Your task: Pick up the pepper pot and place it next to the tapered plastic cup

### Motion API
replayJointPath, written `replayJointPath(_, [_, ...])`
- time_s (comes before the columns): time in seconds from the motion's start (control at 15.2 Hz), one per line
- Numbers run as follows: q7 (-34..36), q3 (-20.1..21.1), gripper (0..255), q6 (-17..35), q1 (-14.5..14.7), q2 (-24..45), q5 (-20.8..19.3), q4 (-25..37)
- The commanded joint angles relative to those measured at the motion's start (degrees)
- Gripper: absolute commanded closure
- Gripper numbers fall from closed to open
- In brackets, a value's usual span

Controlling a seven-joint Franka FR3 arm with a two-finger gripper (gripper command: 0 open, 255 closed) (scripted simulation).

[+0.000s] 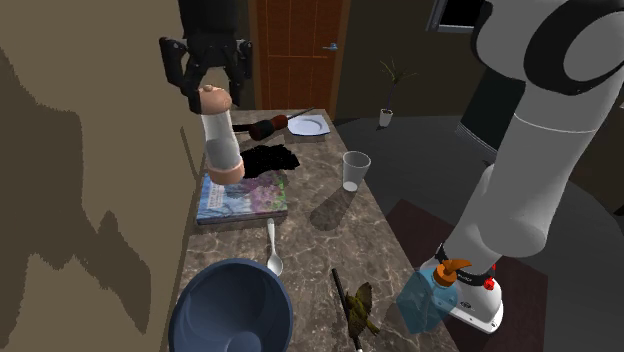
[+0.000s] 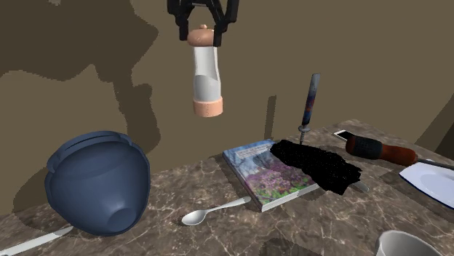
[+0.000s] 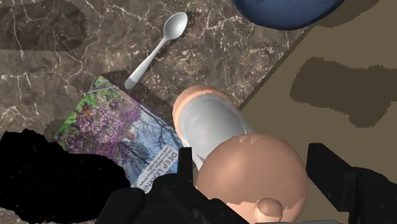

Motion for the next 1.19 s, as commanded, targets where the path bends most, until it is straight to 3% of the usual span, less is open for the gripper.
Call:
replayJointPath(0.0, [-3.2,-1.1,255,1.0,-2.4,-4.4,2.3,-5.3])
replayJointPath(0.53, [-15.8,-7.9,255,1.3,-8.3,-17.8,7.4,-19.5])
replayJointPath(1.12, [-27.0,-15.2,255,0.5,-11.9,-26.2,8.0,-28.6])
